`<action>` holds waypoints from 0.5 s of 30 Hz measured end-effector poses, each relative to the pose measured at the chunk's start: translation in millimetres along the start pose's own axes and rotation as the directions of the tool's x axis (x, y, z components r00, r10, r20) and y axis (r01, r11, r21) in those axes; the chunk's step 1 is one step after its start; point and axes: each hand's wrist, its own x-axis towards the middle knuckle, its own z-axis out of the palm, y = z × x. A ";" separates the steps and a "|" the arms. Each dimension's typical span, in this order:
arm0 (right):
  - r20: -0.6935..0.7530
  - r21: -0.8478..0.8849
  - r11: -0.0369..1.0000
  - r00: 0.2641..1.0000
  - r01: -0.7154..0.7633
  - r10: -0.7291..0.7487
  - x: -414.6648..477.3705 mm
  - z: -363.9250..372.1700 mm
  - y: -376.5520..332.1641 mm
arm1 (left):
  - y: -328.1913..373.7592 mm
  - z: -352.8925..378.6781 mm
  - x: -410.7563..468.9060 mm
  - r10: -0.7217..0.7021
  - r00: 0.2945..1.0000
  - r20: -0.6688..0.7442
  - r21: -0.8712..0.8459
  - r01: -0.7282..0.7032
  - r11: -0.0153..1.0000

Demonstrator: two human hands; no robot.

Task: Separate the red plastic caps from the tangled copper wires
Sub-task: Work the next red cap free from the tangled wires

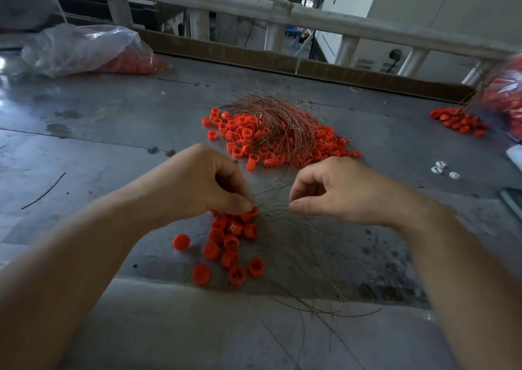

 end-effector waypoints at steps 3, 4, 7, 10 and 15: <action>-0.037 0.024 0.999 0.998 0.042 -0.041 2.4 5.1 -4.1 | 1.2 -0.7 -0.6 -0.002 0.999 -0.044 0.005 0.002 1.000; -0.039 0.032 0.998 0.998 0.047 -0.046 2.6 6.3 -4.9 | -0.1 -1.4 0.4 -0.007 0.997 -0.083 0.005 0.008 1.000; -0.085 0.049 0.997 0.995 0.054 -0.050 3.7 7.1 -5.1 | -7.6 -5.4 6.8 -0.045 0.968 -0.246 -0.031 0.039 0.999; -0.144 0.056 0.996 0.988 0.069 -0.061 3.0 6.0 -4.9 | -20.2 -10.3 19.0 0.004 0.889 -0.458 0.068 0.030 0.997; -0.186 0.037 0.997 0.981 0.069 -0.061 3.3 5.9 -5.1 | -35.5 -11.8 41.3 0.043 0.864 -0.502 0.285 0.118 0.951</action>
